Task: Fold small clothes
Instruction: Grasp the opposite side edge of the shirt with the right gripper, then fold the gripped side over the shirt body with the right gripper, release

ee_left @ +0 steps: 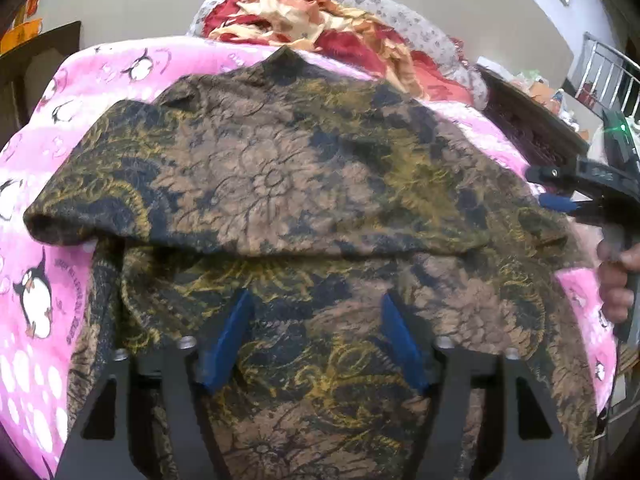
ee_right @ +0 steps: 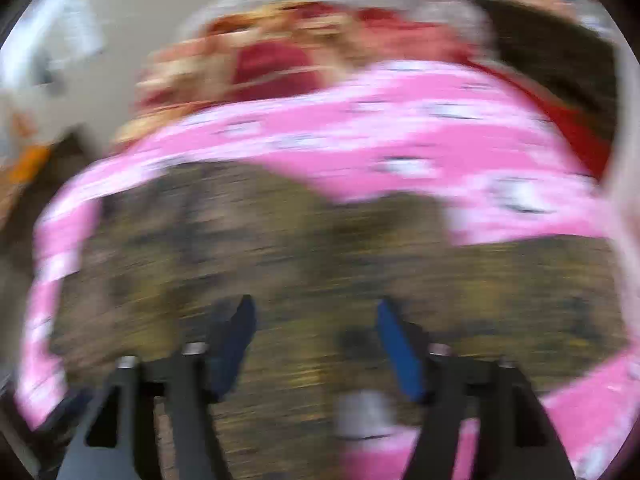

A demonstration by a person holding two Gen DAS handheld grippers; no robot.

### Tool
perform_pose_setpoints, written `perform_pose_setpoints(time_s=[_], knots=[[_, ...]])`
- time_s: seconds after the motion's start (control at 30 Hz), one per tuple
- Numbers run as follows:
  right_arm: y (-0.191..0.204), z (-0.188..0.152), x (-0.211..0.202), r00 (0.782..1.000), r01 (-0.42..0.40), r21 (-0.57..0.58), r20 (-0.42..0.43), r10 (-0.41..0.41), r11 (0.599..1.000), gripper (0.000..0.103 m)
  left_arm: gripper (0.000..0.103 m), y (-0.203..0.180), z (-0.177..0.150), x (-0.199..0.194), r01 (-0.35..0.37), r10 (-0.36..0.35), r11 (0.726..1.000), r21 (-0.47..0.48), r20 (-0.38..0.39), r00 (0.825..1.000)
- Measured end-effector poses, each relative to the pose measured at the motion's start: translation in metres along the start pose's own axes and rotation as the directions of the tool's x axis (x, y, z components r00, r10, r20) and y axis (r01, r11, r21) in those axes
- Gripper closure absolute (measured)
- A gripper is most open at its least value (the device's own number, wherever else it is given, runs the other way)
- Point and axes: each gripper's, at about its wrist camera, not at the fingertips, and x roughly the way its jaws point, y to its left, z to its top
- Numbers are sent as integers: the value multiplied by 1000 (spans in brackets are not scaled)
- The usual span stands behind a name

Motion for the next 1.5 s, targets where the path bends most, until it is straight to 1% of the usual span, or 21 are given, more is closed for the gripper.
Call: perform_pose_setpoints(time_s=[0.03, 0.1, 0.17, 0.27, 0.3, 0.37, 0.4, 0.43, 0.5, 0.53, 0.57, 0.67, 0.73, 0.8, 0.9, 1.1, 1.17, 1.27, 1.37, 1.4, 1.5], knots=[[9, -5, 15, 996, -82, 8, -44, 82, 997, 13, 28, 1, -1, 1, 6, -6, 1000, -3, -5, 1000], [11, -16, 45, 965, -215, 107, -128, 228, 971, 18, 28, 4, -2, 0, 17, -17, 1000, -16, 4, 1000], [5, -27, 68, 950, -233, 197, -165, 266, 952, 25, 28, 7, -3, -1, 21, -21, 999, -26, 7, 1000], [5, -33, 76, 931, -315, 243, -108, 348, 918, 27, 28, 3, -3, -1, -1, 1, 1000, -15, 7, 1000], [9, -35, 79, 915, -350, 243, -115, 385, 904, 29, 27, 2, -4, -1, -10, 10, 1000, -10, 6, 1000], [21, -37, 85, 888, -405, 229, -131, 440, 885, 45, 28, 0, -3, 0, -15, 15, 1000, -7, 6, 1000], [25, -40, 88, 877, -426, 229, -132, 462, 875, 46, 28, 0, -2, 1, -14, 14, 1000, -9, 6, 1000], [27, -41, 88, 886, -416, 227, -116, 449, 880, 51, 28, 0, -3, 1, -11, 11, 1000, -11, 6, 1000], [29, -41, 89, 904, -391, 238, -83, 420, 889, 75, 28, 0, -2, 3, -14, 14, 1000, -14, 4, 1000], [28, -39, 87, 913, -373, 232, -81, 400, 898, 93, 28, -1, -2, 3, -17, 17, 1000, -12, 3, 1000], [29, -32, 87, 921, -352, 209, -97, 377, 913, 97, 28, -1, -2, 4, -19, 19, 1000, -10, 3, 1000], [48, -23, 59, 953, -288, 28, -93, 289, 957, 98, 27, -1, -2, 4, -20, 20, 1000, -10, 2, 1000], [50, -12, 43, 981, -182, -32, -68, 179, 983, 98, 27, -2, -2, 4, -23, 23, 1000, -8, 2, 1000], [34, -2, 30, 995, -78, -50, -66, 74, 996, 98, 27, -3, -2, 5, -29, 29, 1000, -4, 0, 1000], [8, 5, 28, 994, 35, -55, -97, -40, 998, 98, 27, -4, -2, 6, -34, 34, 999, 0, -1, 999], [-19, -4, 28, 979, 158, -69, -118, -165, 985, 98, 27, -4, -3, 3, -46, 46, 999, 3, -2, 999], [-16, -4, 26, 978, 165, -69, -119, -172, 984, 98, 27, -5, -3, -10, -92, 92, 996, 8, 21, 996], [-20, -8, 19, 983, 108, -79, -138, -118, 991, 96, 27, -1, 3, -44, -125, 125, 992, 1, 83, 989], [-29, 2, -13, 994, 107, -63, -23, -109, 992, 91, 23, 13, 32, -70, -114, 116, 993, -20, 150, 982], [-29, 5, -23, 994, 106, -51, 7, -106, 993, 90, 16, 17, 43, -69, -129, 132, 991, -31, 155, 979], [-21, 11, -31, 997, 54, -36, 52, -52, 998, 72, 15, 39, 86, -41, -195, 208, 975, -104, 131, 969]])
